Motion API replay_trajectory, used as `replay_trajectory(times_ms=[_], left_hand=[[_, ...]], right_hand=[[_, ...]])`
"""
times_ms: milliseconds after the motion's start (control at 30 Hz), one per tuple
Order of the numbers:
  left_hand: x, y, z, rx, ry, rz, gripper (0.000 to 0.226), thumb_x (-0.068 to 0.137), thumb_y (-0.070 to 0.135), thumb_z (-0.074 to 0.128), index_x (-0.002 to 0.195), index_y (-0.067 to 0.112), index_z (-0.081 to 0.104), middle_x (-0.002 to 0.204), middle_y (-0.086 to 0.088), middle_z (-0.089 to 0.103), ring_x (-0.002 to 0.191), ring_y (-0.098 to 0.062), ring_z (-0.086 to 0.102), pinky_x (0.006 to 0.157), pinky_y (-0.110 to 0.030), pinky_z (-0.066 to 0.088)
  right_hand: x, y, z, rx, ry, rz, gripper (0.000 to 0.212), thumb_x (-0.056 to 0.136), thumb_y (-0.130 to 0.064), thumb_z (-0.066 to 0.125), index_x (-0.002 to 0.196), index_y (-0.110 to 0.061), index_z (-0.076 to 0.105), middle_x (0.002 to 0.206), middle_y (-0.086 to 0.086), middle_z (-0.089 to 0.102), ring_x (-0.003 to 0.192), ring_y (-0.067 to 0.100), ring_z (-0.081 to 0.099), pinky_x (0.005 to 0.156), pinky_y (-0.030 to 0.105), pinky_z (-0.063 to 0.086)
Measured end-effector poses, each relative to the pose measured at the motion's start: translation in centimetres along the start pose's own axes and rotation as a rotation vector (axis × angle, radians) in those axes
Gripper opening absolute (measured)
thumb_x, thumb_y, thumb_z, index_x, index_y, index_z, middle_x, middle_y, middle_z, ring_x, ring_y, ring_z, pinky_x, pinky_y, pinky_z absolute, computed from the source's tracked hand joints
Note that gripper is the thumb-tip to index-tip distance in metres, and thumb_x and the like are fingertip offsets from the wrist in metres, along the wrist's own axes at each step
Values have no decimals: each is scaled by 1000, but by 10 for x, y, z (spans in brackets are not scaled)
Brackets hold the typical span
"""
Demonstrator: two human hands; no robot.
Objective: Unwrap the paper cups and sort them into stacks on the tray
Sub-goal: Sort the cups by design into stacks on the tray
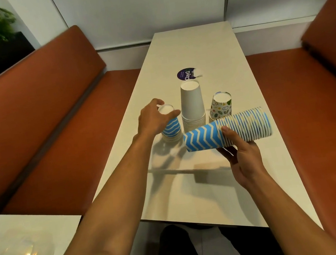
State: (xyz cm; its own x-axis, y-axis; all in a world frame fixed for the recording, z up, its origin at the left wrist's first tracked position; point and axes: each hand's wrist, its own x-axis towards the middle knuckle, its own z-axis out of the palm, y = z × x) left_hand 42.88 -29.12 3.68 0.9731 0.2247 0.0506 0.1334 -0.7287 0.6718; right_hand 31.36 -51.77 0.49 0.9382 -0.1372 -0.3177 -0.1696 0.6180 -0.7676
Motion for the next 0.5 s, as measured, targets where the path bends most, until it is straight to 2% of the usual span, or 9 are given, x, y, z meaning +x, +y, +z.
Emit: replay_trajectory(times_ms=[100,167,233,300,367,500], left_hand=[[-21,-3,0,-73,167,34,61,86,65,71,130,25,60,131,-1,62,121,-23,58,99,-42,51],[-41,2,-1,-168,226,109,55,89,65,67,127,26,62,125,5,64,114,-16,59,95,-39,53],[-61,9,-3,-197,101,244,55,87,66,68,127,29,61,118,10,65,106,-9,60,90,-32,55],[-79,15,-4,-136,-137,344,61,84,69,70,133,35,57,118,15,63,106,0,59,90,-25,52],[-90,18,-1,-74,-313,373,70,81,72,71,140,39,53,123,14,64,109,-2,61,94,-28,54],[-99,17,6,-11,-334,366,78,72,86,63,139,49,49,119,17,69,102,-4,67,91,-37,60]], right_hand=[[-1,-1,0,-1,-29,1,66,81,-15,77,142,-5,53,132,13,68,120,29,68,98,42,59],[-2,-1,1,-16,-37,-3,58,86,-12,75,140,-5,55,124,10,70,120,30,68,100,44,58],[-3,0,2,-27,-40,0,52,89,-11,73,138,-6,56,120,9,71,119,30,69,102,45,57],[-4,2,4,-39,-39,8,51,88,-12,74,136,-6,57,123,11,72,118,30,70,100,44,58],[-5,4,7,-50,-43,16,49,87,-13,76,133,-7,59,124,13,72,117,30,70,97,42,59],[-8,6,11,-88,-71,10,42,88,-12,76,128,-7,62,121,15,74,112,30,73,91,40,61]])
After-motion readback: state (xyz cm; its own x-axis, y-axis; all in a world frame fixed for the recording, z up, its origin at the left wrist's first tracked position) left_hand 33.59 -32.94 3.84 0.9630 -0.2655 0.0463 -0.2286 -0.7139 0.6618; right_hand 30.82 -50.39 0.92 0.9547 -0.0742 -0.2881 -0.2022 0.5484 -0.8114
